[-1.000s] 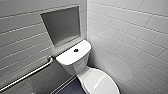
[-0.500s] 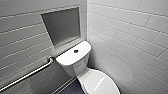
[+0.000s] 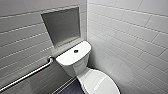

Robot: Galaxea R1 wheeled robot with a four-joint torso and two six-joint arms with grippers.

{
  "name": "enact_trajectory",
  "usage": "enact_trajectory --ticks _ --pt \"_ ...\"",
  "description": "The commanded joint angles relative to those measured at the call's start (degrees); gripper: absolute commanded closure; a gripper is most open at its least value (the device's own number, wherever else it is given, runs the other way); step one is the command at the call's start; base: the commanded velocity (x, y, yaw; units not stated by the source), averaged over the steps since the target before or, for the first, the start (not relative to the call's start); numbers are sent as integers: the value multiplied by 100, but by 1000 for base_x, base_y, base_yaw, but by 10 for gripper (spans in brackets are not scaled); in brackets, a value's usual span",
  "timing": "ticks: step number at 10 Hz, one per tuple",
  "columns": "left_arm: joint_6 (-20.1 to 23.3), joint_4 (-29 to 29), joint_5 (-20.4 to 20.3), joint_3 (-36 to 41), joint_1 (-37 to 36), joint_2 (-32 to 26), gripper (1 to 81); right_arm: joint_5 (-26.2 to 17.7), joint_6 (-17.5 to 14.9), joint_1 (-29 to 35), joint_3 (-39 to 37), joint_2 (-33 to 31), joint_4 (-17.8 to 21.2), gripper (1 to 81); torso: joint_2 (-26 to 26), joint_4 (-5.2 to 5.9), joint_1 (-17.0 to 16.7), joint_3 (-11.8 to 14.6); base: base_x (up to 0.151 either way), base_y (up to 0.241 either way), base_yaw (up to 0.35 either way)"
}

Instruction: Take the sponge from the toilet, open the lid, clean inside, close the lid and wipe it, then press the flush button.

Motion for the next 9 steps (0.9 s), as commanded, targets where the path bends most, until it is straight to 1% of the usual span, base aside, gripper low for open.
enact_trajectory --ticks 1,4,5,6,7,8,9 --pt "33 36 430 -197 98 160 10 -1035 395 1129 74 -23 -93 811 0 0 0 0 0 0 0" --pt "42 36 430 -451 98 379 10 -1314 579 1692 -57 257 -84 811 0 0 2 -2 0 0 0" --pt "68 36 429 -495 107 406 10 -1412 667 1858 -84 355 -93 811 0 308 2 -2 0 0 0" --pt "95 36 421 -504 107 415 10 -1438 720 1964 -128 442 -93 811 0 510 2 -4 0 0 0" --pt "95 36 421 -504 107 415 10 -1439 764 2095 -172 495 -93 811 0 584 2 -4 0 0 0" --pt "95 36 421 -504 107 424 10 -1439 886 2228 -259 522 -84 811 0 304 2 -4 0 0 0" --pt "95 36 430 -504 133 432 10 -1439 1017 2386 -338 522 -84 811 0 441 2 -4 0 0 0"
